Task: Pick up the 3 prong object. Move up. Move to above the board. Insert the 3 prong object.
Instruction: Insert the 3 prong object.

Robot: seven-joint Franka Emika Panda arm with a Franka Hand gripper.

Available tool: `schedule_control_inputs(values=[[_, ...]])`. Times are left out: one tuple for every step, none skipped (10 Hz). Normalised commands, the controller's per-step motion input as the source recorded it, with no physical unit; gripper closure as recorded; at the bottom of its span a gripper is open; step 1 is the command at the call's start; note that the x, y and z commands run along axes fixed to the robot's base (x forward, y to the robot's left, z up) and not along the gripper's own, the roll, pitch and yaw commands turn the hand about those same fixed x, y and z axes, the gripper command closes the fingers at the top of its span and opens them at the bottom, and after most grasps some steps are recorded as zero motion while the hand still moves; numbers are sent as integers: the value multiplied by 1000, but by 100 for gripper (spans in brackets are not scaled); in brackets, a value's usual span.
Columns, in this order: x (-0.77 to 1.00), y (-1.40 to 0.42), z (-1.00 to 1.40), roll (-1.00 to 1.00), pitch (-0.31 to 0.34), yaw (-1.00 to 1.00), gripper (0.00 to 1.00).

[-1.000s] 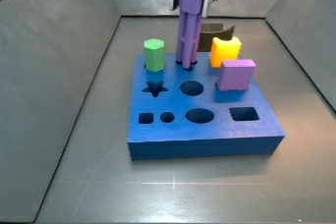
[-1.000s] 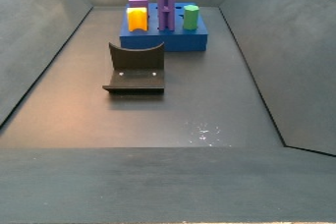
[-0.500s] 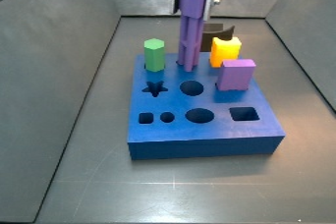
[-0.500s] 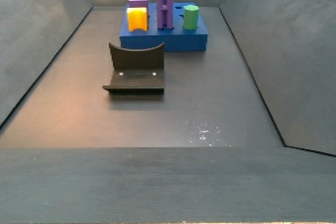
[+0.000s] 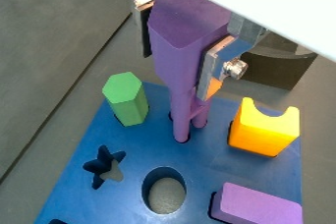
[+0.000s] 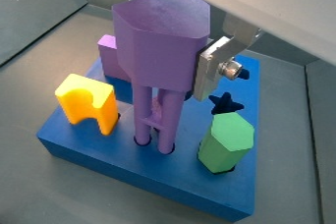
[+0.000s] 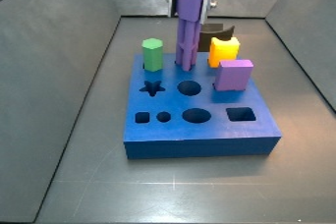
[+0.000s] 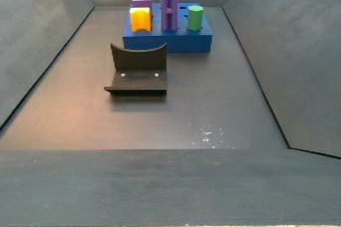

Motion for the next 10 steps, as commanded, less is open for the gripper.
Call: schedule_control_inputs(values=[[14, -17, -674, 150, 0, 0, 100], [0, -86, -977, 203, -11, 111, 100], [0, -143, -1000, 139, -26, 69, 100], [0, -171, -1000, 116, -23, 83, 100], [0, -177, -1000, 99, -20, 114, 100], [9, -209, -1000, 86, -20, 60, 100], [0, -134, -1000, 124, -24, 86, 100], [0, -123, 20, 91, 0, 0, 100], [-11, 0, 0, 13, 0, 0, 100], [0, 0, 0, 0, 0, 0, 100]])
